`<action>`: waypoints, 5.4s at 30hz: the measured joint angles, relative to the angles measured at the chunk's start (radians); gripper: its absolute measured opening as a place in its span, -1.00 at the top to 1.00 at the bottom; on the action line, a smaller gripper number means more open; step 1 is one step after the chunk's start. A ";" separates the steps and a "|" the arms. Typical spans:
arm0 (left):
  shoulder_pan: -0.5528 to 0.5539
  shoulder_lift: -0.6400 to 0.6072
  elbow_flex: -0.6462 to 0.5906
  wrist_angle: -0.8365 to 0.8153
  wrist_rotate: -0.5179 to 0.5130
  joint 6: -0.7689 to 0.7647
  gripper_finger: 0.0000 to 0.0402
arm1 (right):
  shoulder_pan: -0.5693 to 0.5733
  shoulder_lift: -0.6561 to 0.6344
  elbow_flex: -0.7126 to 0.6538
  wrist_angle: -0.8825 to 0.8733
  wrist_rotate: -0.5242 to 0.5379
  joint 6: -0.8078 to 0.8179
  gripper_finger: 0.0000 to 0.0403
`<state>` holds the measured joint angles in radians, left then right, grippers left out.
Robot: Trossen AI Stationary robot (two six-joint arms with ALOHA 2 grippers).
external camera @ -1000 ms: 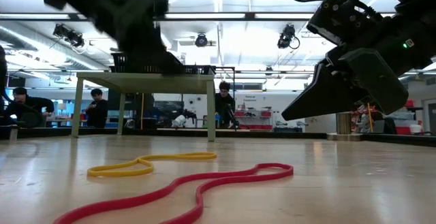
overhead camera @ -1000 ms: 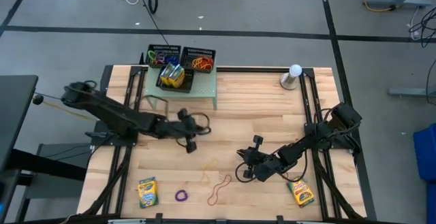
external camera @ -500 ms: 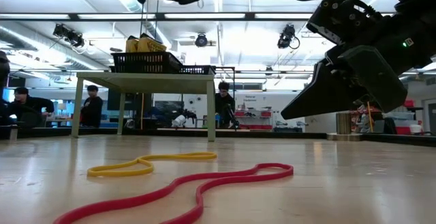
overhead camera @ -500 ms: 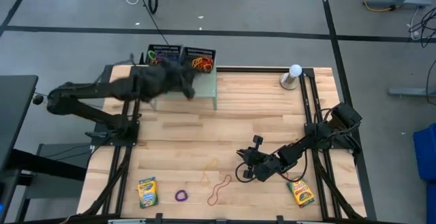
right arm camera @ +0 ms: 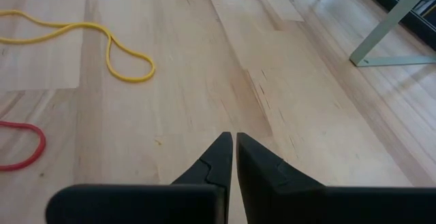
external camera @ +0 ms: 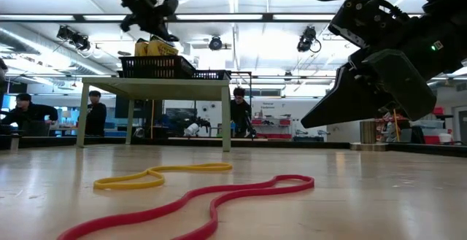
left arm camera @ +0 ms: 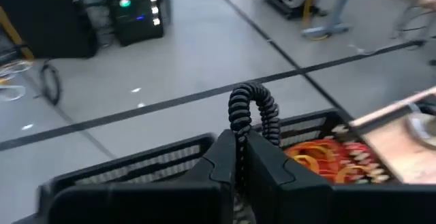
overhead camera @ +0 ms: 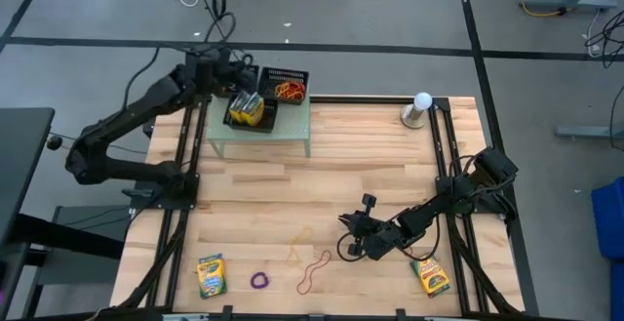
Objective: Pick & Place Office Desk Supplies
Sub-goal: Put the black spring rubberband into the top left black bin, then put the yellow rubber band into the top right black bin
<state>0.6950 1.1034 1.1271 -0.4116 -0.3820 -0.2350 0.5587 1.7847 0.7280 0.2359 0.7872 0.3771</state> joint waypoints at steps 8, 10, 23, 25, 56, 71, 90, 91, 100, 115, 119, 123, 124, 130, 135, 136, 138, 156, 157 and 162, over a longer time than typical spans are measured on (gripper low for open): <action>0.110 -0.008 0.000 -0.174 0.016 -0.004 0.89 | 0.000 0.000 0.000 0.000 0.000 -0.008 0.84; 0.121 -0.008 0.000 -0.207 0.018 0.008 0.89 | 0.000 0.000 0.000 0.000 0.000 -0.008 0.84; 0.181 -0.002 -0.050 -0.247 0.023 0.006 0.85 | 0.000 0.000 0.000 0.000 0.000 -0.005 0.84; 0.193 0.000 -0.076 -0.201 0.024 0.006 0.83 | 0.000 0.000 0.000 0.000 0.000 -0.008 0.84; -0.266 -0.354 -0.155 -0.219 0.009 0.275 0.94 | -0.009 0.000 0.000 0.018 0.003 -0.026 0.84; -1.162 -0.113 -0.426 0.085 -0.249 0.085 0.93 | -0.019 0.000 0.000 0.051 0.004 -0.026 0.84; -1.262 0.611 -0.426 0.630 -0.222 -0.113 0.97 | -0.001 0.002 0.000 0.060 -0.182 0.009 0.84; -1.261 0.635 -0.426 0.676 -0.211 -0.117 0.97 | -0.001 0.002 0.000 0.061 -0.182 0.009 0.84; -1.259 0.780 -0.323 0.645 -0.155 -0.148 0.57 | -0.009 0.002 0.000 0.068 -0.180 0.008 0.84; -1.232 0.812 -0.196 0.367 -0.059 -0.253 0.61 | -0.009 0.002 0.000 0.064 -0.180 0.008 0.84; -1.225 0.809 -0.197 0.353 -0.018 -0.211 0.92 | -0.009 0.002 0.000 0.064 -0.180 0.008 0.84; -1.223 0.769 -0.201 0.314 0.000 -0.174 0.97 | -0.009 0.002 0.000 0.064 -0.180 0.008 0.84; -1.223 0.745 -0.205 0.292 0.004 -0.167 0.97 | -0.009 0.002 0.000 0.064 -0.180 0.008 0.84; -1.208 0.545 -0.203 0.189 -0.047 -0.139 0.98 | -0.009 0.002 0.000 0.064 -0.181 0.008 0.84; -1.176 0.387 -0.205 0.161 -0.129 -0.089 0.98 | -0.009 0.002 0.000 0.065 -0.181 0.008 0.84; -1.166 0.355 -0.204 0.165 -0.145 -0.072 0.98 | -0.009 0.002 0.000 0.065 -0.181 0.008 0.84; -1.137 0.299 -0.203 0.165 -0.184 -0.045 0.98 | -0.009 0.002 0.000 0.065 -0.181 0.008 0.84; -0.615 0.131 -0.002 0.251 -0.246 0.274 0.98 | -0.009 0.002 0.000 0.061 -0.181 0.003 0.84; -0.579 0.133 0.000 0.265 -0.245 0.280 0.98 | -0.009 0.002 0.000 0.060 -0.181 0.003 0.84; -0.411 0.141 0.002 0.331 -0.235 0.309 0.98 | -0.009 0.002 0.000 0.059 -0.181 0.000 0.84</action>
<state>0.2839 1.2444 1.1294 -0.0808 -0.6169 0.0737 0.5495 1.7870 0.7280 0.2951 0.6064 0.3774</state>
